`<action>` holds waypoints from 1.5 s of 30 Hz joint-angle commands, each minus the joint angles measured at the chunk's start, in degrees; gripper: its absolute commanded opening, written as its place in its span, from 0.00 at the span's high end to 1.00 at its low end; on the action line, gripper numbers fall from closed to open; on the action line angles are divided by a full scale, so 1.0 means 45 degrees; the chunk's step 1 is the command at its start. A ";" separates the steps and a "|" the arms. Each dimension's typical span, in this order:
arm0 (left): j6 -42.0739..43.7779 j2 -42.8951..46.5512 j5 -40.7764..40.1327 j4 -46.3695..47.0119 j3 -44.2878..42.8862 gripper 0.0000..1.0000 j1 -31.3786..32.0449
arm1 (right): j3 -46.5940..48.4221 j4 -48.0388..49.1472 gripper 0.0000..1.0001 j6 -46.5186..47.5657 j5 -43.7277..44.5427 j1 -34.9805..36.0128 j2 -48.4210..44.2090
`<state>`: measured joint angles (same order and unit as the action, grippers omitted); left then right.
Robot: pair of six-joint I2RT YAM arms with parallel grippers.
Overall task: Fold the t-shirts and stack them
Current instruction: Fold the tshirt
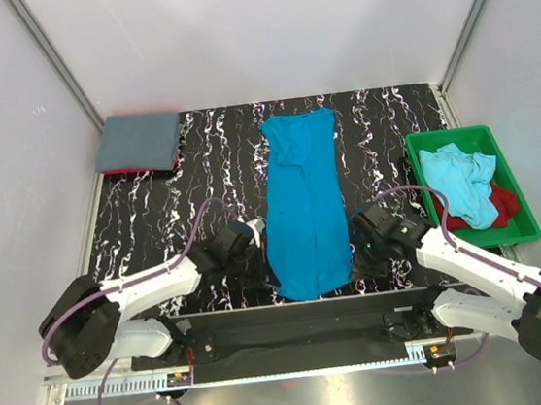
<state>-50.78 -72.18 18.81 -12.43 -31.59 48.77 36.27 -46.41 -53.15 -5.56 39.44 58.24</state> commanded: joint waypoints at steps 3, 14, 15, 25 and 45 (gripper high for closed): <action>0.0659 -0.1574 0.0819 0.0222 -0.1785 1.00 -0.1032 | 0.2383 -0.0038 1.00 0.2334 0.1957 -0.0092 0.2110; 0.3355 -0.6456 0.0721 -0.2003 -0.8228 1.00 -0.4000 | 0.7401 0.1349 1.00 0.6846 0.2388 -0.2806 0.7211; 0.3375 -0.6827 0.0955 -0.2082 -0.9064 1.00 -0.4119 | 0.7737 0.1407 1.00 0.7062 0.2350 -0.2962 0.7911; 0.3784 -1.0030 0.1269 -0.2922 -1.2567 1.00 -0.5311 | 1.1001 0.1408 1.00 0.8450 0.2116 -0.4487 1.0670; 0.3825 -1.1713 0.1056 -0.3118 -1.5362 1.00 -0.5975 | 1.2954 0.2091 1.00 0.8822 0.1959 -0.5249 1.1843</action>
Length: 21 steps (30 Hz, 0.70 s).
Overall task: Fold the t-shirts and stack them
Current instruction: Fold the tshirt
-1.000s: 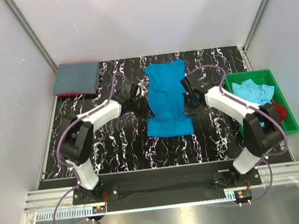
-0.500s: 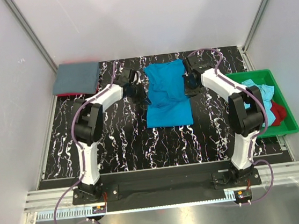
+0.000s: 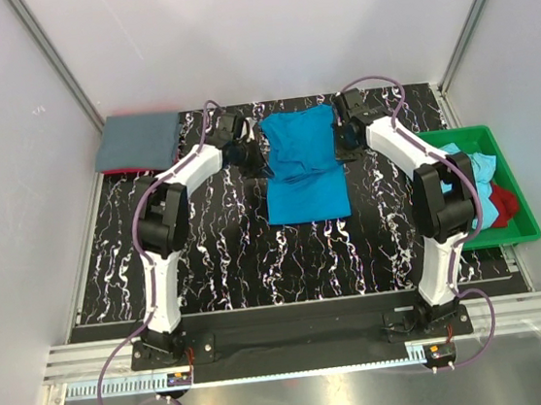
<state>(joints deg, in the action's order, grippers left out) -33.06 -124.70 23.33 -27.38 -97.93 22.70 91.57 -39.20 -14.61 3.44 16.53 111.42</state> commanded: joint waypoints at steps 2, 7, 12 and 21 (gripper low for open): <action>-0.0232 -0.0158 0.0030 0.0205 -0.0834 1.00 -0.0259 | 0.0861 0.0527 1.00 0.0317 -0.0101 -0.0236 0.0278; -0.0388 -0.0627 0.0148 0.0205 -0.1323 1.00 -0.0454 | 0.1018 0.0839 1.00 0.0454 -0.0412 -0.0393 0.0728; -0.0427 -0.1232 0.0401 0.0224 -0.1947 0.91 -0.0591 | 0.1311 0.1327 0.97 0.0727 -0.0492 -0.0471 0.1217; 0.0174 -0.0869 0.0972 0.0263 -0.3806 0.69 -0.1372 | 0.3402 0.1075 0.50 0.1353 -0.0355 -0.0550 0.1317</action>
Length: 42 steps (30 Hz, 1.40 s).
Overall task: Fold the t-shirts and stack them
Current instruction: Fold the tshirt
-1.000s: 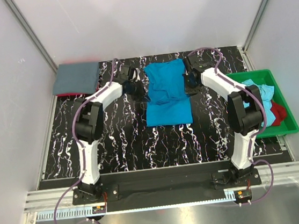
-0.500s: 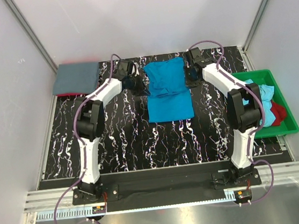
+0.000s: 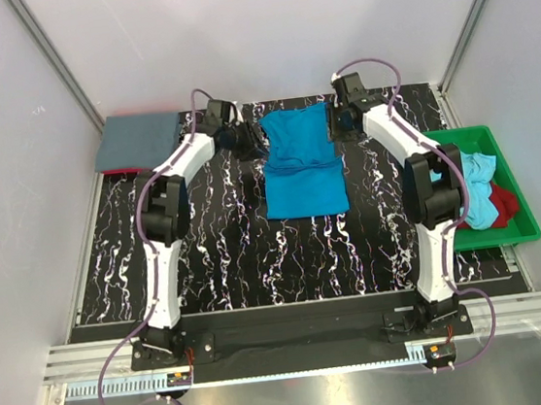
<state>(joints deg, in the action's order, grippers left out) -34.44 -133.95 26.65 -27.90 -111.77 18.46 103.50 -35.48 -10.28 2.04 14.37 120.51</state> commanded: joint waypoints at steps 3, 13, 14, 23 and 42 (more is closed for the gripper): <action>0.0970 0.2689 -0.0667 0.0613 0.1413 0.62 -0.0216 | -0.0263 -0.0314 0.50 -0.0076 -0.0121 -0.0088 -0.1621; 0.0778 0.3675 -0.0397 0.2997 0.5815 0.74 0.0859 | -0.2298 -0.0358 0.80 -0.0292 -0.2680 -0.0088 -0.2230; 0.0739 0.3480 -0.0338 0.2997 0.5523 0.74 0.0878 | -0.2278 -0.0125 0.81 -0.0312 -0.2758 -0.0088 -0.1939; 0.0426 0.1292 -0.0435 0.2549 0.2909 0.74 0.0898 | -0.1049 0.0385 0.81 -0.0352 -0.2897 -0.0088 0.0053; 0.0581 0.3707 0.1424 0.0673 0.2995 0.64 -0.0255 | -0.5205 -0.0416 0.68 -0.1309 -0.3853 -0.0283 -0.4317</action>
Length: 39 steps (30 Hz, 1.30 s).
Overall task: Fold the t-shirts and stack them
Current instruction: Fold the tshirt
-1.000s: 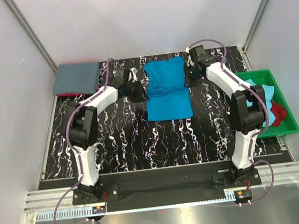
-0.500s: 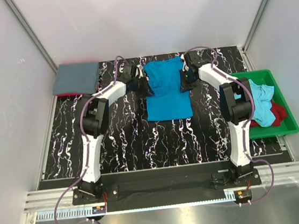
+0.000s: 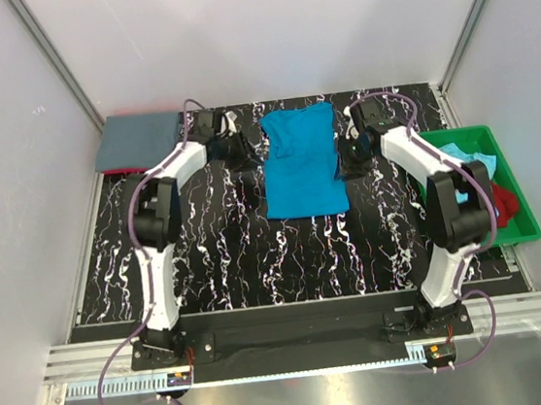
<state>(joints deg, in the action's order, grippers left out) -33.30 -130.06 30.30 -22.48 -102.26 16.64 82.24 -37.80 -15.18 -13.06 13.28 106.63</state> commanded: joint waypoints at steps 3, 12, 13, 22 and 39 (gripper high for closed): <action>0.0543 0.4348 -0.0168 -0.0474 0.3148 0.61 0.0324 | -0.1241 0.0275 0.67 -0.0162 -0.0592 -0.0041 -0.1215; 0.0915 0.5134 -0.1145 0.0972 0.6630 0.54 0.1787 | -0.2980 0.1506 0.65 -0.0416 -0.0049 -0.0040 -0.0433; 0.0935 0.5055 -0.1322 0.0972 0.6785 0.54 0.1867 | -0.3059 0.1506 0.66 -0.0416 -0.0008 -0.0041 -0.0550; 0.0818 0.4293 -0.2183 0.1128 0.7333 0.57 0.2024 | -0.3313 0.1194 0.58 -0.0688 0.0051 -0.0041 -0.1253; 0.0740 0.3668 -0.1891 0.1187 0.7216 0.76 0.2005 | -0.4192 0.1427 0.51 -0.2134 0.0403 -0.0138 -0.0981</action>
<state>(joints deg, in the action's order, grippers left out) -30.50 -111.81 22.15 -18.09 -69.60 25.76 63.99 -32.73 -23.42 -11.84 13.04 101.36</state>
